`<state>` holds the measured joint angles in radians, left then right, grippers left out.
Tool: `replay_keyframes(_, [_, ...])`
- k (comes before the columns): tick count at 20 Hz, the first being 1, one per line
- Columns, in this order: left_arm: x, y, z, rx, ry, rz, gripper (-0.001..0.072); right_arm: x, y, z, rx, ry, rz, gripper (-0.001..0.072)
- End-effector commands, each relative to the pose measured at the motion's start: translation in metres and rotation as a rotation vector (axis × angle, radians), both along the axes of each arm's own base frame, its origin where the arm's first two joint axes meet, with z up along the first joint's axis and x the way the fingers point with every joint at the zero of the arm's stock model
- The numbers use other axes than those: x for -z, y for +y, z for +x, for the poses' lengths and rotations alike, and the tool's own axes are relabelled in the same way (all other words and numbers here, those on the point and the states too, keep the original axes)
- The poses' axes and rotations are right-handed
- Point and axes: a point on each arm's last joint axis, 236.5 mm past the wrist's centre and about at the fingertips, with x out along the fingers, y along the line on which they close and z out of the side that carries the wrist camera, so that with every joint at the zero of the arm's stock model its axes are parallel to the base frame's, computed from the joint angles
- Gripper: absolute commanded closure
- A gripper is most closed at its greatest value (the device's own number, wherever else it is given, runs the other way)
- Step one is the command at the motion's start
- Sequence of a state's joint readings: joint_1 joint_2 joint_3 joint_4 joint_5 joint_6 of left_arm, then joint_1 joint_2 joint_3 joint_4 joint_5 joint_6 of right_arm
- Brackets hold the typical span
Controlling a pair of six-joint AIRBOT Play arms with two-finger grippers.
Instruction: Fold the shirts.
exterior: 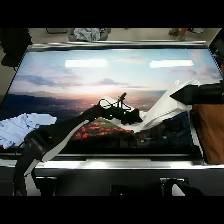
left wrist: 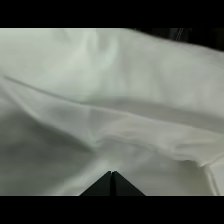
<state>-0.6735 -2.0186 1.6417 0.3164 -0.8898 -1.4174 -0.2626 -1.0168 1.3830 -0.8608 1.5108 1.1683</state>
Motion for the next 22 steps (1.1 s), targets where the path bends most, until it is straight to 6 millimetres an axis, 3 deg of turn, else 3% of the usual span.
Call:
replay_keyframes(1, [-0.002,0.035,0.026,-0.016,-0.095,0.112,0.0683,0.016,-0.002,0.011,-0.002,0.046,0.014,0.0673])
replay_keyframes(2, [-0.007,0.069,0.046,-0.038,-0.151,0.21,0.0683,0.018,0.003,0.019,-0.015,0.047,0.051,0.0673])
replay_keyframes(4, [-0.044,0.142,0.085,-0.085,-0.301,0.343,0.0682,0.025,0.026,0.038,-0.056,0.035,0.097,0.0673])
replay_keyframes(7, [-0.13,0.253,0.128,-0.253,-0.482,0.436,0.0681,0.047,0.088,0.062,-0.154,0.042,0.159,0.0673])
replay_keyframes(9, [-0.184,0.312,0.135,-0.372,-0.551,0.441,0.0681,0.066,0.133,0.08,-0.179,0.052,0.215,0.0672])
replay_keyframes(11, [-0.23,0.354,0.131,-0.463,-0.618,0.442,0.068,0.092,0.176,0.095,-0.192,0.086,0.281,0.0672])
replay_keyframes(13, [-0.267,0.379,0.121,-0.531,-0.681,0.436,0.068,0.125,0.212,0.105,-0.199,0.146,0.325,0.0672])
replay_keyframes(15, [-0.294,0.384,0.108,-0.557,-0.734,0.423,0.0679,0.157,0.236,0.121,-0.146,0.192,0.376,0.0651])
replay_keyframes(16, [-0.305,0.382,0.101,-0.557,-0.757,0.415,0.068,0.167,0.245,0.128,-0.112,0.219,0.426,0.0438])
replay_keyframes(17, [-0.312,0.378,0.095,-0.553,-0.774,0.407,0.0679,0.17,0.252,0.132,-0.113,0.217,0.466,0.0067])
replay_keyframes(18, [-0.318,0.374,0.09,-0.547,-0.786,0.399,0.0679,0.167,0.253,0.133,-0.142,0.183,0.48,0.0019])
replay_keyframes(20, [-0.325,0.363,0.081,-0.518,-0.811,0.388,0.0679,0.16,0.231,0.138,-0.141,0.169,0.466,0.0022])
replay_keyframes(22, [-0.329,0.355,0.075,-0.489,-0.839,0.384,0.0679,0.152,0.184,0.148,-0.114,0.117,0.378,0.0024])
